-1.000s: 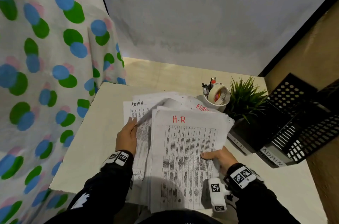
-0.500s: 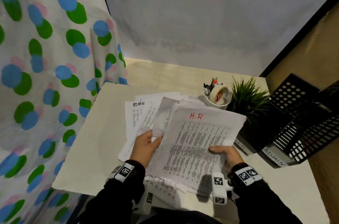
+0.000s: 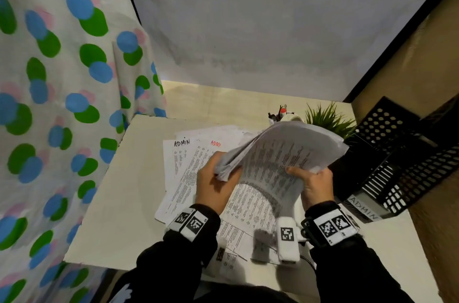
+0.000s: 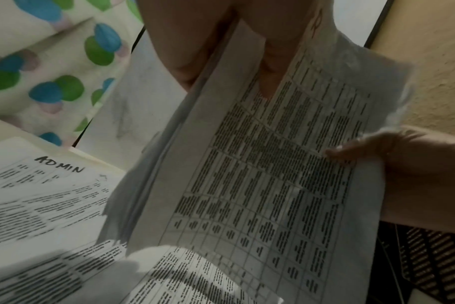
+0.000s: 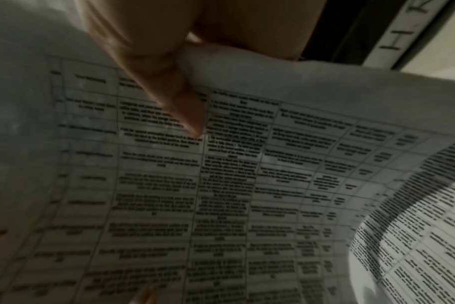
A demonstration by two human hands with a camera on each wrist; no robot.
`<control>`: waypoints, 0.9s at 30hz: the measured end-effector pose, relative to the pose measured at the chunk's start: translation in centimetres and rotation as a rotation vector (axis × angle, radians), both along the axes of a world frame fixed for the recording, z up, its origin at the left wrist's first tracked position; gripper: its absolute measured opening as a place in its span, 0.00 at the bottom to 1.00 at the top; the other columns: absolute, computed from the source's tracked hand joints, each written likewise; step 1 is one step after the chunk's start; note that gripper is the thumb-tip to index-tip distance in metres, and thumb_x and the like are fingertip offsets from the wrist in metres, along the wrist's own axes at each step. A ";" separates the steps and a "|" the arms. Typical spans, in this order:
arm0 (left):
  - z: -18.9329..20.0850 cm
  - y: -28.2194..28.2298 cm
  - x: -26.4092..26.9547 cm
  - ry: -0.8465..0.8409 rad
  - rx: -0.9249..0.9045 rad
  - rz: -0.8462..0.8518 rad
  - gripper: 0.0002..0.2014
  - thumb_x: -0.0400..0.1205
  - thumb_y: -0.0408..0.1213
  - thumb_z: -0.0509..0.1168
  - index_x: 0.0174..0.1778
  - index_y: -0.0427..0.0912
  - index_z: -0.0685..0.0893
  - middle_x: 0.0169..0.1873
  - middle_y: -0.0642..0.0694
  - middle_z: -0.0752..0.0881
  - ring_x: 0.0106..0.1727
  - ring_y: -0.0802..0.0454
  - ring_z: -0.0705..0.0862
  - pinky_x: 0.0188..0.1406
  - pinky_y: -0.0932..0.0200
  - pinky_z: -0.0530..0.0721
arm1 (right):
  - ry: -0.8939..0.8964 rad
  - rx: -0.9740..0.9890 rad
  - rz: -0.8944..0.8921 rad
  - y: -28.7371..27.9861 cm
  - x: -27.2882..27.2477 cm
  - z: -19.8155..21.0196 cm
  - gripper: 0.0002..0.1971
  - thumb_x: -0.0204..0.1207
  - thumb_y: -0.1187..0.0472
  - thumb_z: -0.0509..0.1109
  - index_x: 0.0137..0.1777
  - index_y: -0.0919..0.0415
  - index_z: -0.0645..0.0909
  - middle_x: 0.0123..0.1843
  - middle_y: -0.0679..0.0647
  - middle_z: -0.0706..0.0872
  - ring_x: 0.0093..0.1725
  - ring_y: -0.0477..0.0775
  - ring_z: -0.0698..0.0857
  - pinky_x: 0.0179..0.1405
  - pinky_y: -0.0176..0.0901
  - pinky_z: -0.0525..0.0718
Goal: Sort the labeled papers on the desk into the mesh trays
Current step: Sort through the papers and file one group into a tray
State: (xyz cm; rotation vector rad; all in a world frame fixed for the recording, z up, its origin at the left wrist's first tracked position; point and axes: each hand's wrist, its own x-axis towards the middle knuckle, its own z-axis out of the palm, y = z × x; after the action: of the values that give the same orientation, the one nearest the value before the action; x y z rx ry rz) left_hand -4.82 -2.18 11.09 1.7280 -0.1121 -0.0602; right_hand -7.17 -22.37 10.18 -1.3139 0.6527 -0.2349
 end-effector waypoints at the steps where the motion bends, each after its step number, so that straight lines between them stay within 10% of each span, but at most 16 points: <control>1: -0.2 0.0 0.0 0.005 -0.015 0.007 0.15 0.77 0.32 0.70 0.52 0.59 0.84 0.46 0.53 0.88 0.47 0.62 0.87 0.46 0.62 0.88 | -0.007 -0.005 0.021 0.3 -0.2 0.4 0.17 0.63 0.83 0.70 0.44 0.62 0.82 0.38 0.50 0.92 0.49 0.64 0.86 0.56 0.60 0.83; 7: -4.4 -0.5 -0.4 0.500 0.004 0.138 0.07 0.72 0.37 0.75 0.39 0.40 0.84 0.38 0.33 0.88 0.41 0.42 0.86 0.48 0.40 0.87 | 0.162 -0.027 0.135 3.1 -2.5 -1.0 0.17 0.68 0.81 0.69 0.51 0.62 0.79 0.45 0.50 0.86 0.44 0.45 0.84 0.55 0.55 0.85; 10: -4.6 -0.8 -0.4 0.546 -0.012 0.169 0.06 0.72 0.36 0.74 0.36 0.44 0.83 0.38 0.36 0.87 0.41 0.42 0.84 0.45 0.46 0.85 | 0.178 0.020 0.096 2.8 -3.0 -0.7 0.15 0.70 0.82 0.67 0.48 0.61 0.80 0.42 0.51 0.89 0.42 0.47 0.87 0.54 0.53 0.88; 15: -0.3 -3.1 0.8 0.377 0.101 -0.134 0.08 0.81 0.41 0.64 0.44 0.39 0.83 0.37 0.44 0.88 0.33 0.47 0.86 0.33 0.58 0.83 | 0.114 0.082 -0.048 -1.5 -3.0 0.9 0.10 0.73 0.79 0.67 0.53 0.73 0.74 0.45 0.58 0.83 0.42 0.57 0.82 0.29 0.32 0.83; 19: 5.0 -6.6 3.5 0.029 0.349 -0.284 0.11 0.79 0.36 0.65 0.32 0.37 0.82 0.23 0.45 0.79 0.22 0.54 0.73 0.23 0.66 0.71 | 0.118 0.011 -0.102 -6.6 -2.9 -0.8 0.05 0.72 0.76 0.70 0.46 0.69 0.82 0.41 0.64 0.86 0.39 0.59 0.85 0.39 0.42 0.86; 23: 9.1 -12.1 6.3 -0.212 0.638 -0.433 0.08 0.76 0.31 0.63 0.30 0.44 0.81 0.25 0.43 0.81 0.28 0.46 0.78 0.31 0.61 0.70 | 0.239 -0.109 -0.110 -9.4 -3.4 -3.0 0.07 0.72 0.78 0.69 0.46 0.69 0.83 0.32 0.58 0.85 0.24 0.46 0.85 0.24 0.31 0.83; 27: 10.0 -18.7 7.8 -0.254 0.723 -0.466 0.06 0.76 0.31 0.62 0.40 0.38 0.85 0.30 0.42 0.82 0.35 0.43 0.80 0.37 0.58 0.75 | 0.405 -0.460 0.067 -10.0 -4.7 -5.4 0.09 0.73 0.75 0.69 0.52 0.70 0.86 0.46 0.57 0.88 0.45 0.57 0.86 0.51 0.44 0.85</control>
State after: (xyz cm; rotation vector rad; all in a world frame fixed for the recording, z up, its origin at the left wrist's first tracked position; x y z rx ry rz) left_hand 3.01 -20.92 21.09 2.3905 -0.7572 -0.2478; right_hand -11.85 -32.36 4.77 -1.8483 0.9293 -0.0625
